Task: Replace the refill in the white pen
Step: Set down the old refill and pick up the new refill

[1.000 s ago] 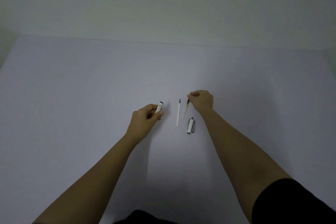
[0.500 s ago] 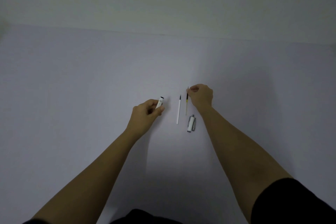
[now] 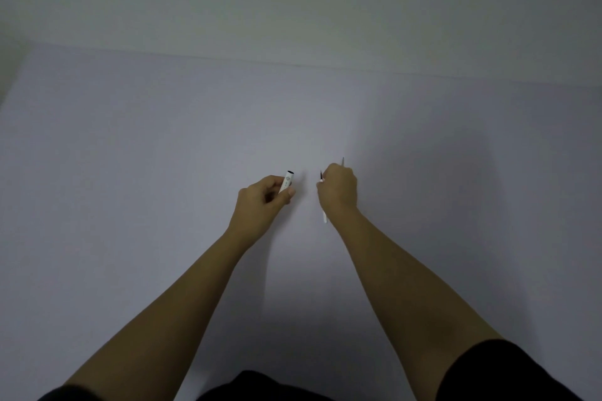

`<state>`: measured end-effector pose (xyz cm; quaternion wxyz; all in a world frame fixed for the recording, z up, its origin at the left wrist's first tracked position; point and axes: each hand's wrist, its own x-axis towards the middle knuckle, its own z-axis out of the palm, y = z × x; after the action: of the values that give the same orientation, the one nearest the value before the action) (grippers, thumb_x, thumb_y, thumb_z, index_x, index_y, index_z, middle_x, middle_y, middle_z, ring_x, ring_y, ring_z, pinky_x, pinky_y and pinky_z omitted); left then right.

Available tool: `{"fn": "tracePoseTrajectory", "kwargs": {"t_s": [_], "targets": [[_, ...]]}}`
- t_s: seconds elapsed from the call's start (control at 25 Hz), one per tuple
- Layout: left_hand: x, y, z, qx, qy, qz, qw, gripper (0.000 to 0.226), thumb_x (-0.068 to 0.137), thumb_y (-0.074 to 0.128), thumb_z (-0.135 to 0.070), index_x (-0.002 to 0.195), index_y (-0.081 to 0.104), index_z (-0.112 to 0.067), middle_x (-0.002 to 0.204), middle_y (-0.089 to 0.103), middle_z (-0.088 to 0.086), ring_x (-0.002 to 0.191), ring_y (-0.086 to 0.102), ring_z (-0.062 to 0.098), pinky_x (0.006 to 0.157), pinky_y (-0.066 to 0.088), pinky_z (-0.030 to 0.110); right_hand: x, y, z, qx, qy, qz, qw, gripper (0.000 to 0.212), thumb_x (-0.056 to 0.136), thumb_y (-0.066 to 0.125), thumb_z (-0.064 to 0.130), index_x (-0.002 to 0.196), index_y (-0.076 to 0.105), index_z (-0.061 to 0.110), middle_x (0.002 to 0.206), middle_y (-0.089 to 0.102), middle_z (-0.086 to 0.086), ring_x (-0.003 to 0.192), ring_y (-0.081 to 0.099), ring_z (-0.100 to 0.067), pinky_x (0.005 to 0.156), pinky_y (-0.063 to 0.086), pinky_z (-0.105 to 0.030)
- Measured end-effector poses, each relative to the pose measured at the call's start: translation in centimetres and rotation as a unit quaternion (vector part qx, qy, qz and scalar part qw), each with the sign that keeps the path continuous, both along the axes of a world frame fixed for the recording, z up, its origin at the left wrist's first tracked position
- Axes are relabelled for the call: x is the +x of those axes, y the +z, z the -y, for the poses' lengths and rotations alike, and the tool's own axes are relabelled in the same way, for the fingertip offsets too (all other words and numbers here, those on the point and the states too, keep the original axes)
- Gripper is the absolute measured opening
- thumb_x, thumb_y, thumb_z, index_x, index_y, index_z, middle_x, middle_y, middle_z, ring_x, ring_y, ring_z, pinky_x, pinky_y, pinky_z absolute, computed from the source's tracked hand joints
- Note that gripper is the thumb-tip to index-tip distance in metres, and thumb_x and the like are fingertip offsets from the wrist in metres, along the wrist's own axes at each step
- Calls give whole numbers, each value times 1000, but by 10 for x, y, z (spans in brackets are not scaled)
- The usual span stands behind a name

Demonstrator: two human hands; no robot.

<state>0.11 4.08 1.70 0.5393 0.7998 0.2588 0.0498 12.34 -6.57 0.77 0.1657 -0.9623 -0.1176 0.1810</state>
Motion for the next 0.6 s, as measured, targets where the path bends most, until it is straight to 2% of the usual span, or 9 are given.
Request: {"fn": "tracePoseTrajectory", "kwargs": {"t_s": [0.08, 0.16, 0.32, 0.4, 0.48, 0.6], "targets": [[-5, -1, -8, -2, 12, -5, 1000, 9, 88, 59, -33, 96, 62, -29, 76, 69, -12, 68, 62, -2, 64, 49, 15, -1, 0, -4, -3, -12, -8, 1000, 19, 88, 50, -5, 100, 65, -2, 103, 69, -19, 97, 65, -29, 77, 51, -32], [-10, -3, -14, 2, 18, -10, 1000, 9, 88, 60, -34, 95, 63, -29, 76, 70, -11, 68, 62, -3, 64, 47, 14, -1, 1, -7, 23, -32, -30, 999, 20, 88, 53, -1, 105, 65, -2, 108, 69, -19, 101, 64, -29, 82, 51, -32], [-12, -4, -20, 23, 12, -17, 1000, 11, 88, 60, -33, 96, 65, -27, 79, 71, 3, 73, 65, 18, 60, 44, 12, 0, 12, -13, 184, -112, -94, 972, 28, 85, 62, 12, 111, 66, 1, 111, 70, -17, 106, 64, -28, 95, 48, -33], [-11, -2, -23, 24, 8, -18, 1000, 9, 88, 60, -33, 94, 66, -29, 75, 69, 1, 73, 64, 21, 57, 43, 9, 2, 24, -12, 301, -165, -139, 929, 25, 83, 66, 14, 105, 69, 2, 97, 73, -13, 91, 67, -23, 90, 53, -34], [-9, 2, -25, 34, -4, -15, 999, 13, 87, 61, -32, 98, 68, -29, 71, 66, -8, 71, 63, 19, 57, 41, 10, 2, 35, -5, 416, -212, -195, 863, 19, 81, 68, 13, 98, 69, 5, 83, 70, -6, 78, 67, -14, 79, 56, -27], [-8, 8, -26, 62, -29, -5, 998, 20, 87, 62, -31, 104, 70, -25, 70, 63, -17, 62, 55, 4, 57, 40, 11, -1, 48, 13, 535, -219, -220, 785, 2, 83, 67, 10, 84, 66, 12, 76, 69, -2, 69, 69, -5, 66, 55, -16]]}}
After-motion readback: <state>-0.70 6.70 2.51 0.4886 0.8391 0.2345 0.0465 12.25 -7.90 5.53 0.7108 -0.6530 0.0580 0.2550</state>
